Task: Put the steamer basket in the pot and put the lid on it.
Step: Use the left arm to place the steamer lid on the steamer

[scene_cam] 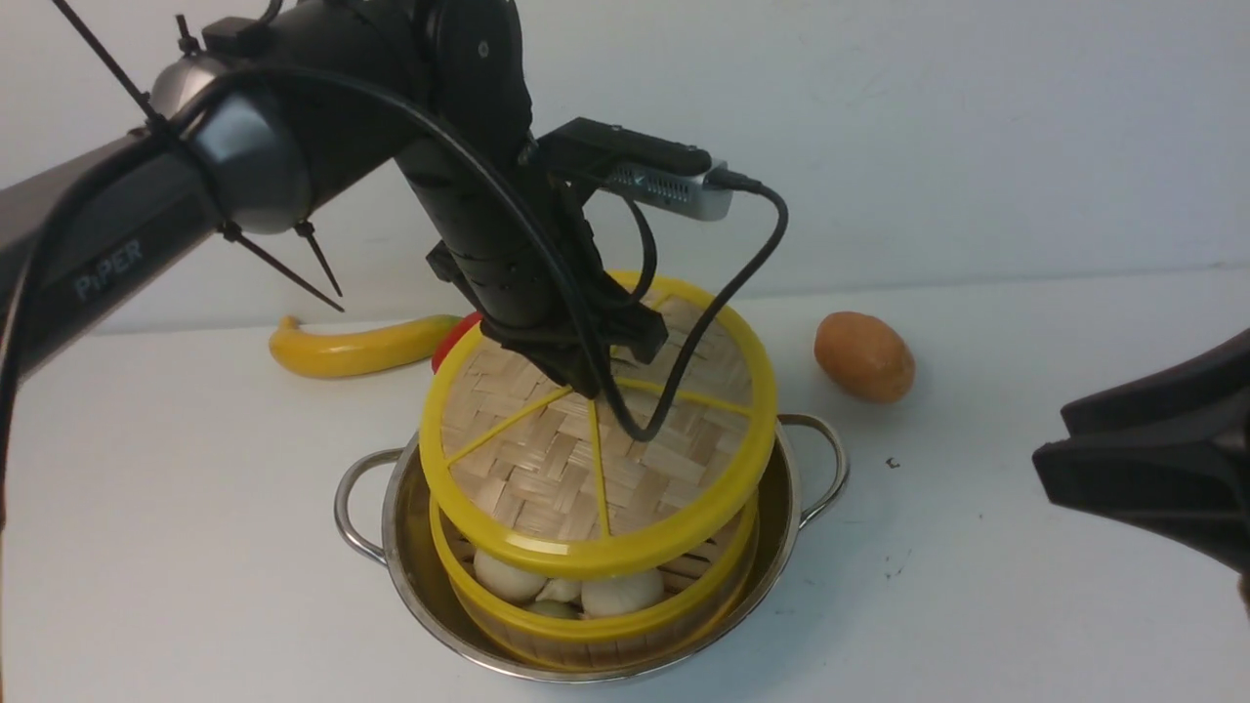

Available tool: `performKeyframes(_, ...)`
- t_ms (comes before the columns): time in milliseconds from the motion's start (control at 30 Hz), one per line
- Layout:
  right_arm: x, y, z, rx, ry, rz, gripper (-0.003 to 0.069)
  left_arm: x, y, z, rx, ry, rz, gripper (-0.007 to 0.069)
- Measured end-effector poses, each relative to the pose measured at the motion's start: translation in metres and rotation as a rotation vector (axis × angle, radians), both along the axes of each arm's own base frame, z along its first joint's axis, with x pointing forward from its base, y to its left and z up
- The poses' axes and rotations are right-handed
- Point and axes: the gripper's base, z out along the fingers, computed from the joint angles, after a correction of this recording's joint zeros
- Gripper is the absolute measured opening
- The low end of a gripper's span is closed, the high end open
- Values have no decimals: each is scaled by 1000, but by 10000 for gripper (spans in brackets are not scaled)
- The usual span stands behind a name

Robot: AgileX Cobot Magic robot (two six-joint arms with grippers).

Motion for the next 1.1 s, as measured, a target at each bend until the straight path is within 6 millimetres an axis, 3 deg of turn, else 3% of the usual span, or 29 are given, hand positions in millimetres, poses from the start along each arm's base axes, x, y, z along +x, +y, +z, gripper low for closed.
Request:
performKeyframes(400,0,0,0,2,2,1,212,-15,13,-15,93,39,-16,122)
performKeyframes(567,0,0,0,2,4,3,212,-14,12,-18,93,49,-17,122)
performKeyframes(800,0,0,0,2,5,3,222,-6,3,-45,80,124,-31,122)
performKeyframes(1100,-1,0,0,2,6,4,223,-4,2,-47,76,117,-37,122)
